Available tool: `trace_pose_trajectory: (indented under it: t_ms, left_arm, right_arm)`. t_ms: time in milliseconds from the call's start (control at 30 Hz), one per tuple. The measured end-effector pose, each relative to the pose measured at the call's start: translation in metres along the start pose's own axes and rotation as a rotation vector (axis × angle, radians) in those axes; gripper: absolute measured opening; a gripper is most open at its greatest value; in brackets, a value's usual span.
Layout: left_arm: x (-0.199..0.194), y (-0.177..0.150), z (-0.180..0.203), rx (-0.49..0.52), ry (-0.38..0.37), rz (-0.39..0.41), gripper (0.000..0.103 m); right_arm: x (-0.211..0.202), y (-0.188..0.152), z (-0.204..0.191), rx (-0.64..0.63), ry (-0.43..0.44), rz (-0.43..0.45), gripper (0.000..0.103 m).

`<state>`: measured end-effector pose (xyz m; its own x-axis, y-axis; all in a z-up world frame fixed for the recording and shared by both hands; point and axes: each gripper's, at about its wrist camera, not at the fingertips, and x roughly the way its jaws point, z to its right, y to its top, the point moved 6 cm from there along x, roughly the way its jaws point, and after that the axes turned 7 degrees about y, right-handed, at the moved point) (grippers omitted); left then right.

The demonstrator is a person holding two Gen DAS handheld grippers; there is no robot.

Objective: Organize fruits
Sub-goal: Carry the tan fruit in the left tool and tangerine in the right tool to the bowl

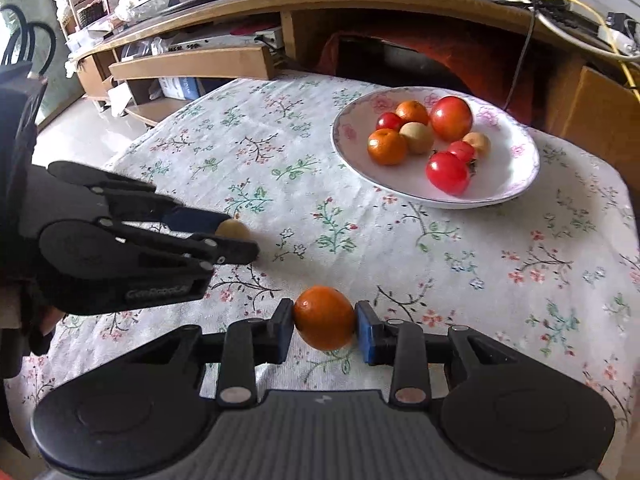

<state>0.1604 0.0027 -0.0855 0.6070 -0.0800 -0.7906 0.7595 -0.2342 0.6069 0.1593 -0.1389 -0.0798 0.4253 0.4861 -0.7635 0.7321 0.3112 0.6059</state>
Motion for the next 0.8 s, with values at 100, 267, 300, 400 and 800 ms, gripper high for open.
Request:
trace_pose_trajectory:
  t_ms: [100,267,300,400,800]
  left_arm:
    - [-0.009,-0.011,0.002,-0.014,0.001,-0.011,0.034]
    - [-0.025,-0.029,0.016,0.009,-0.002,-0.012,0.035]
    - [-0.027,-0.032,0.019,0.019,0.0,-0.008,0.035]
    - [-0.029,-0.036,0.023,0.026,0.017,0.013,0.035]
    - [-0.023,-0.031,0.027,0.016,0.033,0.019,0.055]
  right_arm:
    - [-0.008,-0.007,0.0,0.017,-0.016,0.0,0.033]
    - [-0.015,-0.027,-0.012,0.004,-0.033,-0.017,0.033]
    - [-0.017,-0.032,-0.014,0.0,-0.037,-0.017,0.033]
    - [-0.017,-0.043,-0.022,-0.058,-0.083,-0.013,0.033]
    - [-0.025,-0.048,-0.014,0.006,-0.095,-0.003,0.034]
